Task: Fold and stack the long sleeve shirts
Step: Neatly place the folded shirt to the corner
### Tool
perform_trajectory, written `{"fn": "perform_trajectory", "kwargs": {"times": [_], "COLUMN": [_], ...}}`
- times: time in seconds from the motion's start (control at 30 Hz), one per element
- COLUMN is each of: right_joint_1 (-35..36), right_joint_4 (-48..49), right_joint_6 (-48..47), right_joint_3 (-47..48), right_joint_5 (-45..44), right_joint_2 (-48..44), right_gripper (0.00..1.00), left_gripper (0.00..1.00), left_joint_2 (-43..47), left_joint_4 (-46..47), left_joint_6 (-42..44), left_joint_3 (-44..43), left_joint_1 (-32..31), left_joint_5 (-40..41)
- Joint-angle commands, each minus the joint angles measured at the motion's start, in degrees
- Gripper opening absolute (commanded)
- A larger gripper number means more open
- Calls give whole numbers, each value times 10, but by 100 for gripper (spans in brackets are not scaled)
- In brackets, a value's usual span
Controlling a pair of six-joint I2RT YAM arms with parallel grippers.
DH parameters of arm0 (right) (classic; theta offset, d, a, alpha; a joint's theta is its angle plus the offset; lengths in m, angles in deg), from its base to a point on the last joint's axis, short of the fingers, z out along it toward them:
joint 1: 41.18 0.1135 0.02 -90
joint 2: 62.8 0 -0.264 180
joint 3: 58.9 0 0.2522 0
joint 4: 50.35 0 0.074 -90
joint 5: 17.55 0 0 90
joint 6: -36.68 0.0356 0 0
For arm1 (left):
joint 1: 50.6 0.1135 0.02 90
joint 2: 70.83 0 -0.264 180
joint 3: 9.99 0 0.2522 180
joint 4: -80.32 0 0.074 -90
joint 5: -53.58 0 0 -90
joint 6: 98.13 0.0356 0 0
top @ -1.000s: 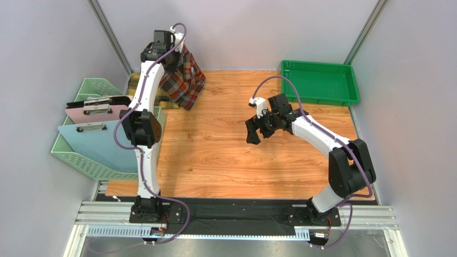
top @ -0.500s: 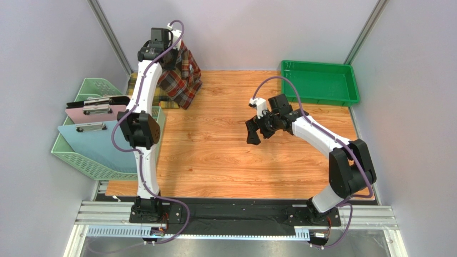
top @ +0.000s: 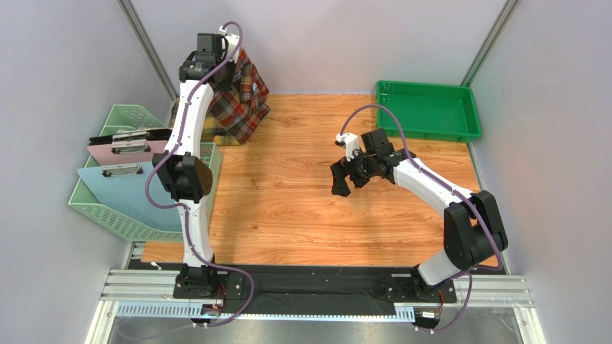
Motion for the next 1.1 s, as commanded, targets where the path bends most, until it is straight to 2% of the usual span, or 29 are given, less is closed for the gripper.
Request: {"fn": "perform_trajectory", "kwargs": {"times": [0.0, 0.87, 0.93, 0.97, 1.03, 1.07], "right_joint_1": [-3, -1, -1, -1, -1, -1], "right_joint_4": [23, 10, 4, 4, 3, 3], "right_joint_6": [6, 2, 0, -1, -2, -2], "right_joint_3": [-3, 17, 20, 21, 22, 23], "right_joint_5": [-2, 0, 0, 0, -1, -1], "right_joint_2": [-29, 3, 6, 6, 7, 7], "right_gripper": [97, 98, 98, 98, 98, 98], "left_gripper": [0, 1, 12, 29, 42, 58], "left_joint_2": [35, -24, -31, -37, -44, -53], "left_joint_4": [44, 124, 130, 147, 166, 175], "left_joint_6": [9, 47, 45, 43, 47, 53], "left_joint_3": [4, 27, 29, 30, 29, 24], "left_joint_1": [7, 67, 72, 75, 82, 85], "left_joint_5": [31, 106, 137, 148, 186, 197]}}
